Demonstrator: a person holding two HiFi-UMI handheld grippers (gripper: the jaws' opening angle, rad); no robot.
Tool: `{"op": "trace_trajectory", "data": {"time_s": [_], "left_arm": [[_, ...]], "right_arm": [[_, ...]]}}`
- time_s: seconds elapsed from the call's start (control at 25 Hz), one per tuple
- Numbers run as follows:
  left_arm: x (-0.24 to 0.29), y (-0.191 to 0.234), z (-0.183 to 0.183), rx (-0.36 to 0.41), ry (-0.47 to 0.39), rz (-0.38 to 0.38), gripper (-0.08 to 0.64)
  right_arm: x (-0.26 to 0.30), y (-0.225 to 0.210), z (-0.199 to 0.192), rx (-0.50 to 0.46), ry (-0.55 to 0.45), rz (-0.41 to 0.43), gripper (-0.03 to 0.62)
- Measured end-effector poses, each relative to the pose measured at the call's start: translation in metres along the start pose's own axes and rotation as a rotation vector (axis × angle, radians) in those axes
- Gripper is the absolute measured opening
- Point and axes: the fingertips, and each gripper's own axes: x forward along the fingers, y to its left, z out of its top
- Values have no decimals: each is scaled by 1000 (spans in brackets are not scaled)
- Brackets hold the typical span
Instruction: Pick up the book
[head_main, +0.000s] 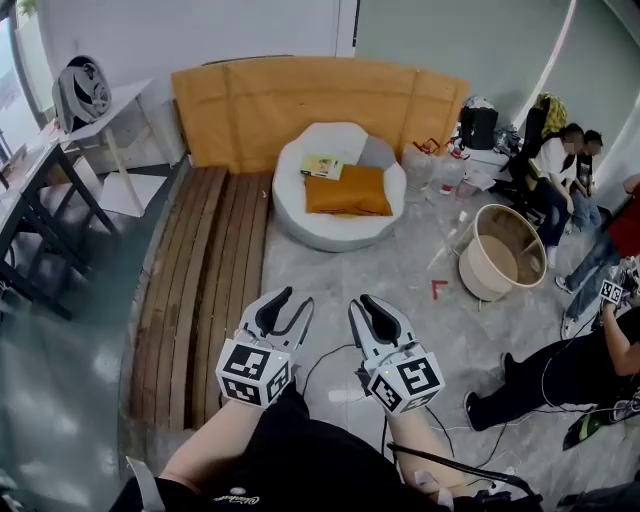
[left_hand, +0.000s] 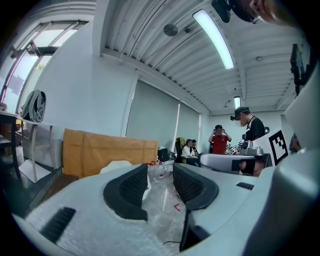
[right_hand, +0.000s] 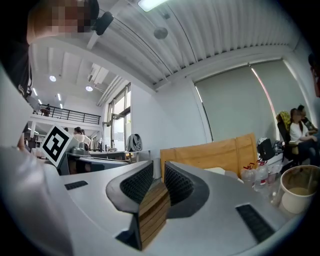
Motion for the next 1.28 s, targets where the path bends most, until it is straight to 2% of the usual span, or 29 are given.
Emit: {"op": "trace_trajectory", "data": {"time_s": [0.32,0.48,0.96,1.28], "left_arm": [[79,133,32,1,11,-31,164],[107,184,37,-15,22,-45,163],[185,245,49,-5,14,-58,156],[269,274,54,-6,37,-37,153]], "right_arm": [[153,-19,17,-24,15,-19,55],[206,-30,14,-26,26,-51,54],[291,-87,12,-25,20,-76,55],[354,-152,12,-15,27,-26,55]]}}
